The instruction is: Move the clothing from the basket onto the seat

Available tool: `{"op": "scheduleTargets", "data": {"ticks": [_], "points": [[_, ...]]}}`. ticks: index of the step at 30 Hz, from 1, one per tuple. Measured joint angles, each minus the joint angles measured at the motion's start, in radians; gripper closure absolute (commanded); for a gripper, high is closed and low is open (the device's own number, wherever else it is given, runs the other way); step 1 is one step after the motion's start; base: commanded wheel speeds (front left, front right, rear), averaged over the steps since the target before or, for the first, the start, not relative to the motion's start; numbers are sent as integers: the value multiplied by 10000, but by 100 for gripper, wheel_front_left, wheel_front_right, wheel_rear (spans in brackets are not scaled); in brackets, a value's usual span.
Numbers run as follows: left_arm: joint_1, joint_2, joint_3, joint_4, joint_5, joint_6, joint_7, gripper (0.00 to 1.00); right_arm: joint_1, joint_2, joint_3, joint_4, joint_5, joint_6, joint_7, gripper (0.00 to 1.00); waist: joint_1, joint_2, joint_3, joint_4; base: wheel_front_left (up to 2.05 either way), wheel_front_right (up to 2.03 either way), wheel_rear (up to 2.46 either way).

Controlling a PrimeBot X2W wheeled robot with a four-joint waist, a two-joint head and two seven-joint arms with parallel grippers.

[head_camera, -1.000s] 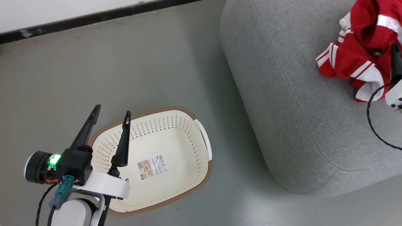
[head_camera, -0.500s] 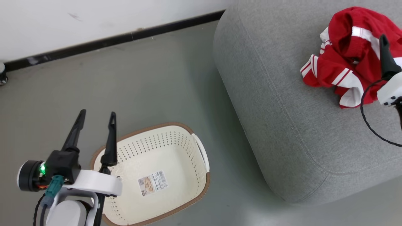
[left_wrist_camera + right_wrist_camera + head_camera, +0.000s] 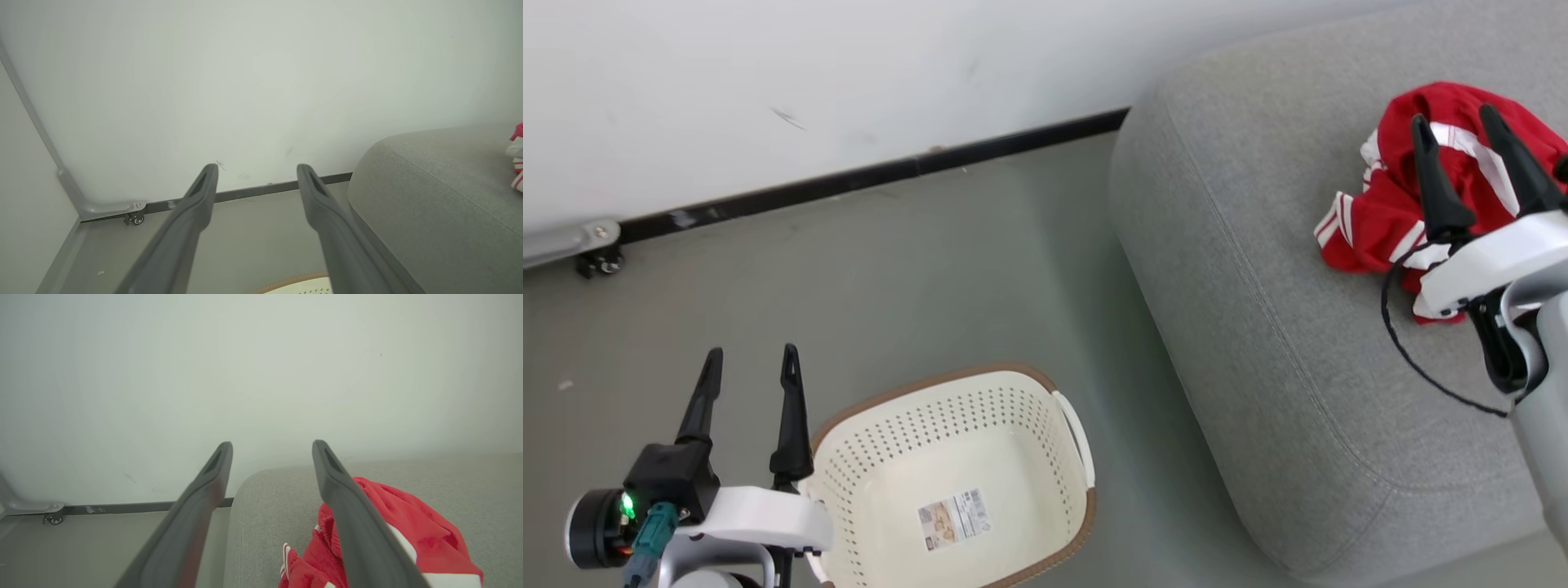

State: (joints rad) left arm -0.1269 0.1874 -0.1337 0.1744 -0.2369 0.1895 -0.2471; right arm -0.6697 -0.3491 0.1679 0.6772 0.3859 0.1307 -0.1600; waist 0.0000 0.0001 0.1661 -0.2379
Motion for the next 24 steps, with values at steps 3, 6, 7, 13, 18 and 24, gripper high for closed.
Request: {"op": "scheduleTargets", "data": {"ticks": [3,6,7,13,18,24], "points": [[94,-73,4,12,-44,38,0,0,222,31,-12,-136,128,0,-180,0,0,0,-154,118,0,0,0],[241,-136,6,0,-67,40,0,0,619,48,-31,-337,127,0,-362,0,0,0,-383,312,0,0,0],[265,-159,4,-4,-67,40,0,0,747,69,-40,-407,127,0,-385,0,0,0,-456,377,0,0,0],[452,-336,-46,-86,-61,36,0,0,1490,380,-54,-907,92,0,-608,0,0,0,-882,785,0,0,0],[662,-453,-188,-92,-52,2,-2,0,2277,738,-125,-1166,75,0,-652,0,0,0,-1219,1123,0,0,0],[902,-575,-330,-25,-33,-67,-2,0,3238,1099,-405,-1392,-201,0,-771,0,0,0,-1594,1502,0,0,0]]}}
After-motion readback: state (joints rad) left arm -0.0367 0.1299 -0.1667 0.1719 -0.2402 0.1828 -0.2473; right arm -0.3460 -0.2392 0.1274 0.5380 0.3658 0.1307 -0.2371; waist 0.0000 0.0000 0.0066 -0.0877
